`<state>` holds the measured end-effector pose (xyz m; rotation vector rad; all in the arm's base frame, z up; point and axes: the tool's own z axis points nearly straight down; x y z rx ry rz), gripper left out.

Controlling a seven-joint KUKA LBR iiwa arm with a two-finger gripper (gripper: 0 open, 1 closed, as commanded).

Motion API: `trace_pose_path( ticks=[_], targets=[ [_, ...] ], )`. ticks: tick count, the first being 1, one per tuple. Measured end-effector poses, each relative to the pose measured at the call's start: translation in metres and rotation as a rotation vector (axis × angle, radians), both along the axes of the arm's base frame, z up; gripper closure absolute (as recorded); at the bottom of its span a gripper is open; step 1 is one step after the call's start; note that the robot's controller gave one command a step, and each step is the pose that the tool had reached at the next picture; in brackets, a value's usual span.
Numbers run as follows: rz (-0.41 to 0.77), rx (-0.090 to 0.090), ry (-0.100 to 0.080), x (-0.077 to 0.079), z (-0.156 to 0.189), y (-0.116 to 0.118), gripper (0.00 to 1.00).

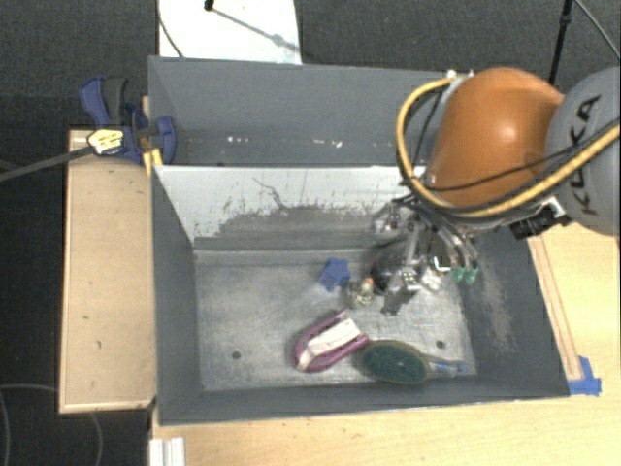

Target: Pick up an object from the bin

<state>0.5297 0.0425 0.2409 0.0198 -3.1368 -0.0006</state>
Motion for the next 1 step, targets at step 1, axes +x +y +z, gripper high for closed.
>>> trace_pose_path(
  ticks=[1],
  targets=[
    [0.013,-0.001,0.000,0.0544,-0.1341,-0.0544,0.00]
  ],
)
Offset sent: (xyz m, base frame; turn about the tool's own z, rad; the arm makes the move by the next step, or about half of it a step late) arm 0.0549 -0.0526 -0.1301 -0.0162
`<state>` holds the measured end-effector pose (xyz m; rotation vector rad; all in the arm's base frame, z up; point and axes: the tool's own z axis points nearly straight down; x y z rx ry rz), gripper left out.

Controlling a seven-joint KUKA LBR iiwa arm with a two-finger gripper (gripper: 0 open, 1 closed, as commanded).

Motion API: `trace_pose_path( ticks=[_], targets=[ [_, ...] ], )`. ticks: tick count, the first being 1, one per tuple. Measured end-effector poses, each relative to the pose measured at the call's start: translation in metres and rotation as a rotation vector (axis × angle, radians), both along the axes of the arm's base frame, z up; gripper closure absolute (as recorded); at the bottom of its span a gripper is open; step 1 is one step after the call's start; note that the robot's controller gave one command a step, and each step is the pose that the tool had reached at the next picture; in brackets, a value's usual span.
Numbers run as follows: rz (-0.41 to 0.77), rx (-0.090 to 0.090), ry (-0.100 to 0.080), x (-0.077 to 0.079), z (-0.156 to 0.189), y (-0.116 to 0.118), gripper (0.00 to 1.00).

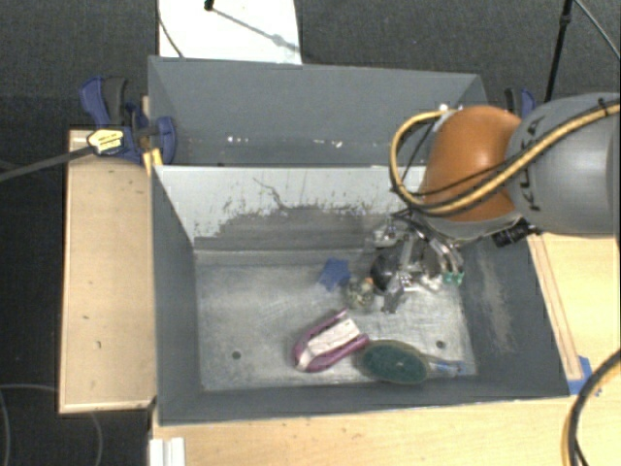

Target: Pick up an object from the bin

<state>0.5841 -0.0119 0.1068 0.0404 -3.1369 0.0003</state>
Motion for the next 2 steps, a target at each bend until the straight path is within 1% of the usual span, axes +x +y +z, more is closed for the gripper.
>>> trace_pose_path(
  ticks=[1,2],
  targets=[
    [-0.162,0.002,-0.009,0.0008,-0.0346,-0.0473,0.00],
    [-0.162,0.002,-0.011,0.0014,-0.0336,-0.0471,1.00]
  ],
)
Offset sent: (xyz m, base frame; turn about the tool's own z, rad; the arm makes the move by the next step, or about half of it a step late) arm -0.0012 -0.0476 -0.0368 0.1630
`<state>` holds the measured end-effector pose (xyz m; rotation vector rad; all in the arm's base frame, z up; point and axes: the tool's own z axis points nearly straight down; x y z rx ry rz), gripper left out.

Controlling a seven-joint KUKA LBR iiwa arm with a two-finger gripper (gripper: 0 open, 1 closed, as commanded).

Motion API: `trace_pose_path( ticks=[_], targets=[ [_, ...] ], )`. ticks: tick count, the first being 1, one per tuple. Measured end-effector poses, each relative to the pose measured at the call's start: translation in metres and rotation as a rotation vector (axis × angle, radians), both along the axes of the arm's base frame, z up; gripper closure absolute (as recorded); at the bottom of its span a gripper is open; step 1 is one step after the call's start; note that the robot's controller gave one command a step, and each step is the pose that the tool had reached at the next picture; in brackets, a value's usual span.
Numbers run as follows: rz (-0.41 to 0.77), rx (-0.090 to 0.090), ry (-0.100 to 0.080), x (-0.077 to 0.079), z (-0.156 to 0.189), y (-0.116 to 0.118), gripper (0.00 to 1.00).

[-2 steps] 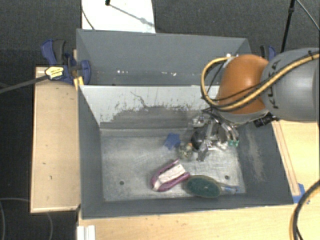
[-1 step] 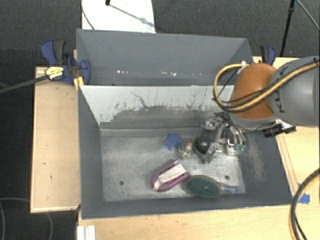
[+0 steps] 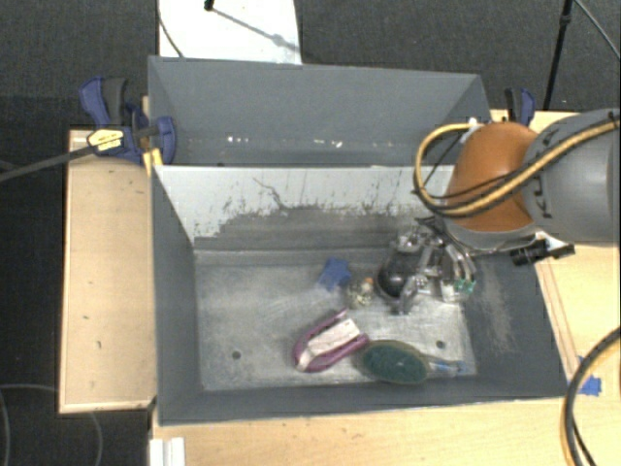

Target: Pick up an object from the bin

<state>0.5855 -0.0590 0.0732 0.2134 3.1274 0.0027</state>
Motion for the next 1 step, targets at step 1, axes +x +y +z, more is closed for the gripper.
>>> trace_pose_path(
  ticks=[1],
  targets=[
    [0.342,-0.003,-0.002,-0.0066,0.1405,0.0507,1.00]
  ],
)
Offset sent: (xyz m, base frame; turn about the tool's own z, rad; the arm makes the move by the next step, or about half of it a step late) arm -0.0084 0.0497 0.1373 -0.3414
